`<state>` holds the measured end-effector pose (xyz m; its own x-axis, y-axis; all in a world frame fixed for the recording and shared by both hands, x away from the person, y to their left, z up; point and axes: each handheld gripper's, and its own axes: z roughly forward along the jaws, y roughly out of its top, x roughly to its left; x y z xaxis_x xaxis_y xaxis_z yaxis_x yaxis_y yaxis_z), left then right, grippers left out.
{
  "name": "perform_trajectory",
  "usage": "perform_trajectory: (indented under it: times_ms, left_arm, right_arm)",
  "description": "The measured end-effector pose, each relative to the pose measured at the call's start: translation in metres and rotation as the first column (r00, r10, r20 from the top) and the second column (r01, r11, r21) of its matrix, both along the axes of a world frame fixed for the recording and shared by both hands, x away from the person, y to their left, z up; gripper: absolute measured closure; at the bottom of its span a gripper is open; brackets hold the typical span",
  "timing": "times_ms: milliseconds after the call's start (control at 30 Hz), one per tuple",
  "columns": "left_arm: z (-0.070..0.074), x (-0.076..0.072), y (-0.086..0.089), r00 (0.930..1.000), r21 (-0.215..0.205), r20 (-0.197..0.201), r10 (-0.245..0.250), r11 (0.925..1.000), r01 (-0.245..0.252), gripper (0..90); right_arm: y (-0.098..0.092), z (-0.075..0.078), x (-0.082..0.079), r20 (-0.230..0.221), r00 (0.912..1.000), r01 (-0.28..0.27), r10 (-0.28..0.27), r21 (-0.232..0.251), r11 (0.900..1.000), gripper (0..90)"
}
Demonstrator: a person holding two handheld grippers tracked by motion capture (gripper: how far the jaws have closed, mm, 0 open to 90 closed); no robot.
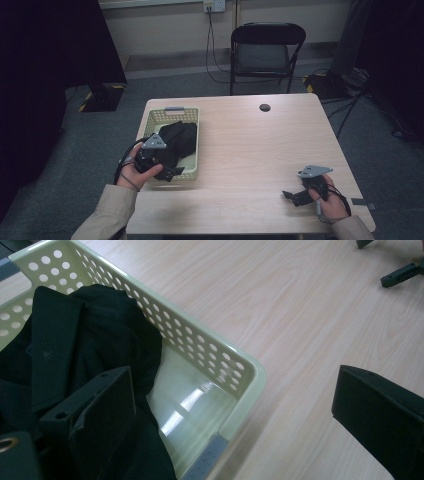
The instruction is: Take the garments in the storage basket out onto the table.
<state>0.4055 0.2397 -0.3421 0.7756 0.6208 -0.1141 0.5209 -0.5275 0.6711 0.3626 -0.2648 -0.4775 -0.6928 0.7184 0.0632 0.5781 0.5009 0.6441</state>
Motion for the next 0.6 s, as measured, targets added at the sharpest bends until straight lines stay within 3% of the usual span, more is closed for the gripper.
perform_trajectory:
  times_ms: [400,600]
  left_arm:
    - [-0.001,0.020,-0.005,1.0000,0.015,0.003,-0.001,0.9999,0.001,2.9]
    - [-0.003,0.032,-0.001,0.9995,0.022,0.008,0.029,0.9993,-0.030,3.0]
  right_arm:
    - [0.000,0.000,0.000,0.000,1.0000,0.000,0.000,0.000,1.000,0.0]
    - [0.000,0.000,0.000,0.000,1.0000,0.000,0.000,0.000,1.000,0.0]
